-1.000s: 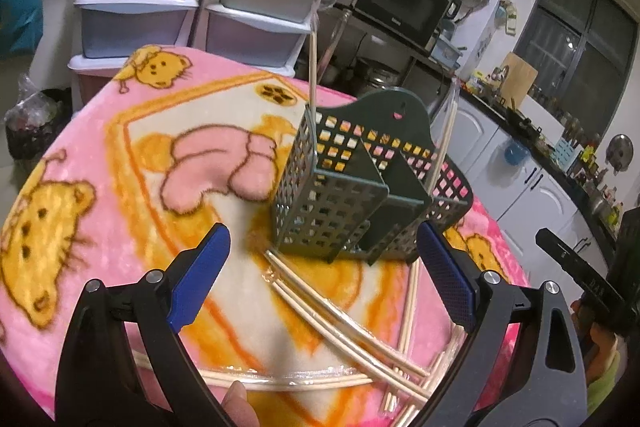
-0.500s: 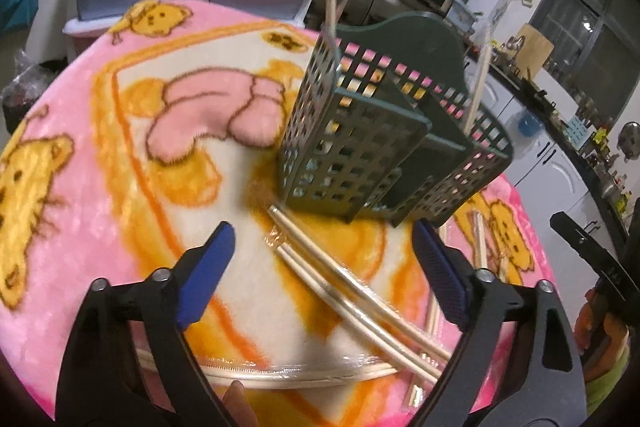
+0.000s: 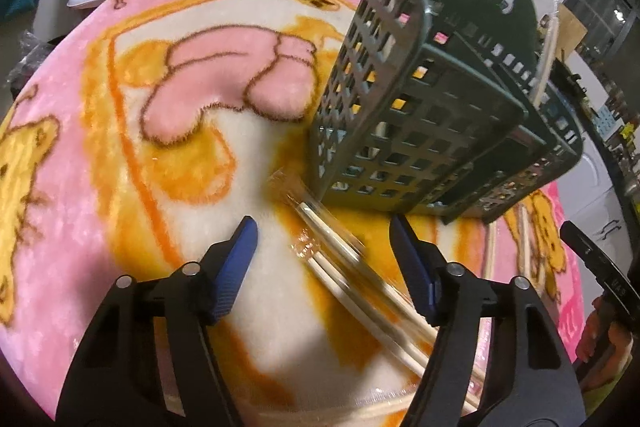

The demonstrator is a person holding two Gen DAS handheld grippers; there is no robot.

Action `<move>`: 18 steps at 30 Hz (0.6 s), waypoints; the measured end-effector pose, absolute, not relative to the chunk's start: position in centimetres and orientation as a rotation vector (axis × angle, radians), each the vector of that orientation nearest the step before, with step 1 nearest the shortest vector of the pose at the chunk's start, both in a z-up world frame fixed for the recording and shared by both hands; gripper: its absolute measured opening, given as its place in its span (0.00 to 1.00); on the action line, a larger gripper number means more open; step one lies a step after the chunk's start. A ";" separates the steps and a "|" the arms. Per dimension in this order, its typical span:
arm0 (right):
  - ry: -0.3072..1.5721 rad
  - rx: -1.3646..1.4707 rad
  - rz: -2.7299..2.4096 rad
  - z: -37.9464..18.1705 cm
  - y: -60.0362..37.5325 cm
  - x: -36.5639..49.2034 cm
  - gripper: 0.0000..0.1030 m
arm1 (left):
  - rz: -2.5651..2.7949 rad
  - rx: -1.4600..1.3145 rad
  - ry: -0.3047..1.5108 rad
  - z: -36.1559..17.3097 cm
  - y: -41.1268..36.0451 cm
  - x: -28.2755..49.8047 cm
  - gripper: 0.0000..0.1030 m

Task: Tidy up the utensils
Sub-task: 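Move the right tool down to wrapped chopsticks beside the caddy while the left tool follows, then close the right gripper on a wrapped chopstick while the left gripper closes on another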

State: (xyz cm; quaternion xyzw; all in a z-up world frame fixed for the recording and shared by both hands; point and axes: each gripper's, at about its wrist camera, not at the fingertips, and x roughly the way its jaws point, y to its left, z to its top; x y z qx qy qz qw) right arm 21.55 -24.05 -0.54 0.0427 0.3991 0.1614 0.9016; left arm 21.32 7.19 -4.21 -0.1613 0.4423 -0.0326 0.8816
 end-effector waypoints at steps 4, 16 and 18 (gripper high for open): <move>0.867 0.068 0.322 -1.5 -24.1 22.7 0.54 | -0.058 -0.327 0.924 -4.4 7.2 21.5 0.53; 0.975 0.072 0.261 -4.0 -24.3 27.1 0.45 | -0.032 -0.326 0.921 -4.9 8.0 21.5 0.37; 0.983 0.074 0.254 -4.3 -24.2 27.6 0.41 | -0.034 -0.336 0.922 -4.9 8.2 21.5 0.35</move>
